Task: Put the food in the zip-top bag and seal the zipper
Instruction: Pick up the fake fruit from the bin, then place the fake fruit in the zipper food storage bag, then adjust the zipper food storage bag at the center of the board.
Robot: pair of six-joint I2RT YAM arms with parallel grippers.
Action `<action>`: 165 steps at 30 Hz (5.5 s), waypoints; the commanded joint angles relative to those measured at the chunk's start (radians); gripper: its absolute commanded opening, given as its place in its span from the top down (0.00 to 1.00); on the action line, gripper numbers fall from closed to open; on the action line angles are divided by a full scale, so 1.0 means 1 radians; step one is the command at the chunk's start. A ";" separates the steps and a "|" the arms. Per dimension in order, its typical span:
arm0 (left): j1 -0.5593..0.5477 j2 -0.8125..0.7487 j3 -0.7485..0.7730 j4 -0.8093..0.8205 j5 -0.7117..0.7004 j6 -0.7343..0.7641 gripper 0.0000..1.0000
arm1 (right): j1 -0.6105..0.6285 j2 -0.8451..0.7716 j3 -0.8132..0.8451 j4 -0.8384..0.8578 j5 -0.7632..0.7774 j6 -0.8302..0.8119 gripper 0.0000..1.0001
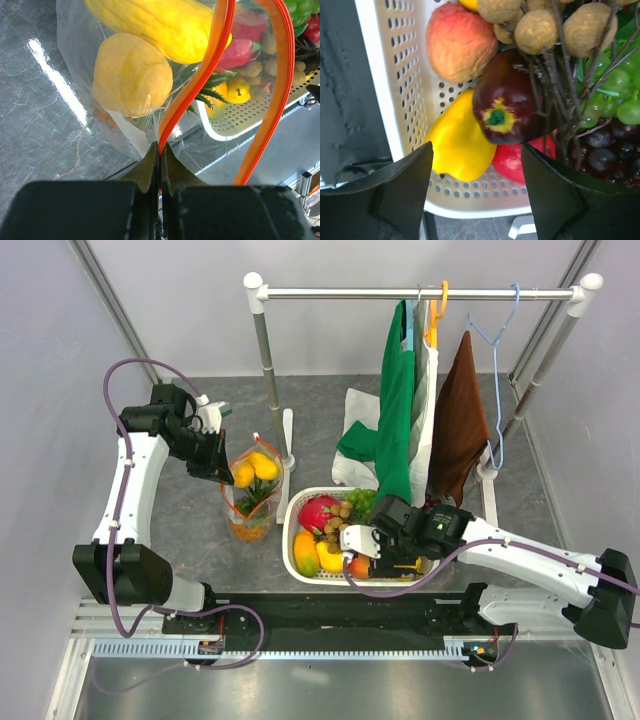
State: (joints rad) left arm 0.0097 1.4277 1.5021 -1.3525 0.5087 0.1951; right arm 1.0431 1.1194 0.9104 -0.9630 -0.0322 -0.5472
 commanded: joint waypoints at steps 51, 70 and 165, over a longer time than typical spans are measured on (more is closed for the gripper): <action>-0.001 -0.026 -0.017 0.004 0.036 0.001 0.98 | -0.002 0.038 0.373 0.073 -0.314 0.139 0.51; 0.001 -0.026 0.056 -0.030 0.123 0.023 0.98 | -0.031 0.600 0.912 0.504 -0.232 0.575 0.54; 0.223 -0.364 -0.055 -0.186 0.176 0.670 0.20 | -0.175 0.726 0.860 0.569 -0.141 1.193 1.00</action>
State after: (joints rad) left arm 0.2325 1.1763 1.5570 -1.3392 0.7109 0.6380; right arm 0.8680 1.8378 1.7191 -0.4202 -0.2123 0.6033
